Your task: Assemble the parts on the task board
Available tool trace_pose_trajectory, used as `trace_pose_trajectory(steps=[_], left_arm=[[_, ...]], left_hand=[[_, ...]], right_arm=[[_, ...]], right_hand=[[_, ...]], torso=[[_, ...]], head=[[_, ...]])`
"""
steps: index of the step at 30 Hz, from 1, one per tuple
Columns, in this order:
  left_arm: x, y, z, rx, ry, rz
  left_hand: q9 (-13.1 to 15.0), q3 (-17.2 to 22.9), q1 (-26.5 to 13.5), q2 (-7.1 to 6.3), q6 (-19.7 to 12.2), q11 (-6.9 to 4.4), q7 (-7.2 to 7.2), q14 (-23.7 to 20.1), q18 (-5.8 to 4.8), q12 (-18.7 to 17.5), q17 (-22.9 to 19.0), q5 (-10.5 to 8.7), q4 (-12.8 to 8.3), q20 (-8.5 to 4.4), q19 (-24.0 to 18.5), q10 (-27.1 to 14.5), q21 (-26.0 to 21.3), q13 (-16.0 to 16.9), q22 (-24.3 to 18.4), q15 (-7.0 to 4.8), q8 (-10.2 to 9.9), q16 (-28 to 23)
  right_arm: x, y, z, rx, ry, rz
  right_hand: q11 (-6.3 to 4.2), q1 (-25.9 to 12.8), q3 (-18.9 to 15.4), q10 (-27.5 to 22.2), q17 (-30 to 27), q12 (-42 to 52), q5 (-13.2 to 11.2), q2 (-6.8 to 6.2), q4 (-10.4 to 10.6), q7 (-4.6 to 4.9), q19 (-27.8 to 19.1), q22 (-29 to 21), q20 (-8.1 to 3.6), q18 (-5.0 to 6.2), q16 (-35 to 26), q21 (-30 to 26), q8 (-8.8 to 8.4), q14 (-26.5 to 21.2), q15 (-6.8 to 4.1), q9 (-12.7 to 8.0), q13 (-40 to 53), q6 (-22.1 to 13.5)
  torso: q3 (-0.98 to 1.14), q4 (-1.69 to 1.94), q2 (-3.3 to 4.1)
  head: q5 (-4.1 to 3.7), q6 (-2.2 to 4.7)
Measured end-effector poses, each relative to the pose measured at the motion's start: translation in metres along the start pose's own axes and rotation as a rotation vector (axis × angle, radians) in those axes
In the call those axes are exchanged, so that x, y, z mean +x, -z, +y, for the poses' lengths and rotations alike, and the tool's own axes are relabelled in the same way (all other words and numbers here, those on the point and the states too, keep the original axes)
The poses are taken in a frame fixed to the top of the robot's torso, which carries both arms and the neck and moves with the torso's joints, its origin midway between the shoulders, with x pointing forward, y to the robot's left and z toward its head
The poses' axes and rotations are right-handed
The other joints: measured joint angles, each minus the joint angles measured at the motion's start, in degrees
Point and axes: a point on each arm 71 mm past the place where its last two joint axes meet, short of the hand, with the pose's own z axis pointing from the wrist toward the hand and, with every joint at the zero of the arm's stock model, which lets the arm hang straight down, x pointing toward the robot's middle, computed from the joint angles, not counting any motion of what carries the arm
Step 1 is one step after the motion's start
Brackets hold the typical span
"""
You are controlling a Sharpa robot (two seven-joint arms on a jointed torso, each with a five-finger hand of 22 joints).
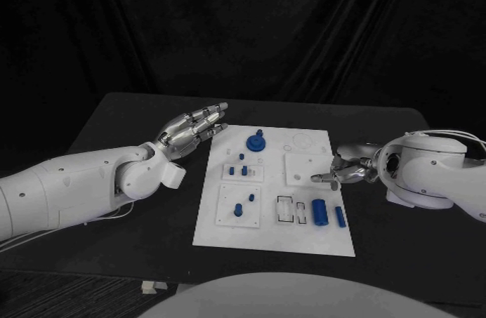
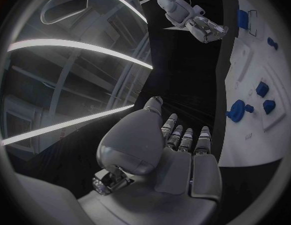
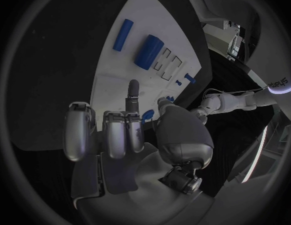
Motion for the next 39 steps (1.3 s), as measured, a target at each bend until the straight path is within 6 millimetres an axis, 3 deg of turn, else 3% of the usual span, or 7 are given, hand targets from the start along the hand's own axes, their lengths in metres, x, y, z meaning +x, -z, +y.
trace_pose_trajectory(steps=[4,6,16,23,34,39], left_arm=[[0.0,0.0,0.001,-0.001,0.0,0.001],[0.0,-0.001,0.001,-0.002,0.001,0.001],[0.001,0.0,0.002,-0.005,0.002,0.002],[0.0,0.0,0.002,-0.006,0.003,0.001],[0.0,0.0,0.002,-0.007,0.004,0.002],[0.001,0.0,0.003,-0.008,0.004,0.002]], left_hand=[[0.05,0.0,0.0,0.0,0.2,0.0,0.2,0.0,0.0,0.0,0.0,0.0,0.0,0.0,0.0,0.0,0.0,0.0,0.0,0.0,0.0,0.0],[0.06,0.0,0.0,0.0,0.2,0.0,0.2,0.0,0.0,0.0,0.01,0.0,0.0,0.0,0.0,0.0,0.0,0.0,-0.01,0.0,0.0,0.0],[0.05,0.0,0.0,0.0,0.2,0.0,0.2,0.0,-0.01,0.0,0.02,0.0,0.0,0.0,0.0,0.0,0.0,0.0,-0.01,0.0,0.0,0.0],[0.05,0.0,0.0,0.0,0.2,0.0,0.2,0.0,0.0,0.0,0.01,0.0,0.01,0.0,0.0,0.0,0.0,0.0,-0.01,0.0,0.0,0.0],[0.05,0.0,0.0,0.0,0.2,0.0,0.2,0.0,0.0,0.0,-0.02,0.0,0.01,0.0,0.0,0.0,0.0,0.0,-0.02,0.0,0.0,0.0],[0.05,0.0,0.0,0.0,0.2,0.0,0.2,0.0,-0.01,0.0,-0.02,0.0,0.01,-0.01,0.0,0.0,0.0,0.0,-0.02,0.0,0.0,0.0]], right_arm=[[0.003,0.0,0.0,0.008,0.003,0.009],[0.005,0.0,0.0,0.011,0.003,0.015],[0.022,-0.002,0.003,0.008,0.006,0.057],[0.034,-0.006,0.006,0.002,0.005,0.086],[0.046,-0.011,0.008,0.005,0.013,0.126],[0.05,-0.013,0.009,0.015,0.026,0.152]], right_hand=[[-0.24,0.03,0.0,-0.17,0.0,0.0,-0.68,-0.03,0.0,0.0,0.0,0.05,0.0,0.0,-0.05,-0.77,1.01,0.0,0.0,2.45,0.0,0.0],[-0.44,0.69,0.0,0.03,0.0,0.0,-0.68,-0.69,0.0,0.0,0.0,0.05,0.0,0.0,-0.38,-1.06,1.44,0.0,0.0,3.47,0.0,0.0],[-0.44,3.35,0.0,0.03,-0.01,0.0,0.42,-2.25,0.0,-0.28,-0.01,0.04,-0.41,0.0,-1.28,-3.74,1.72,0.03,-0.57,7.05,-0.01,-1.79],[-0.44,3.95,0.0,0.03,-0.01,0.0,0.7,-2.85,0.0,0.02,-0.01,0.04,-0.41,0.01,-1.52,-3.97,1.58,0.03,-0.57,7.65,-0.02,-2.92],[-0.3,5.12,0.1,-0.11,-0.01,-0.01,0.51,-4.02,-0.1,1.0,-0.46,0.03,-0.37,0.01,-2.24,-6.03,-1.03,0.03,-0.57,7.37,-0.03,-5.17],[-0.22,5.99,0.42,-0.19,-0.02,-0.01,0.39,-4.76,-0.42,1.01,-0.74,0.03,-0.1,0.01,-2.42,-6.94,-1.81,-0.18,-0.35,7.28,-0.03,-5.75]], torso=[[0.0,0.01,-0.02],[0.0,0.0,-0.02],[0.0,0.01,-0.02],[-0.01,0.01,-0.02],[-0.01,0.01,-0.01],[-0.01,0.01,-0.01]], head=[[-0.16,0.0],[-0.19,0.0],[-0.37,0.0],[-0.26,0.0],[-0.09,0.0],[0.02,0.0]])
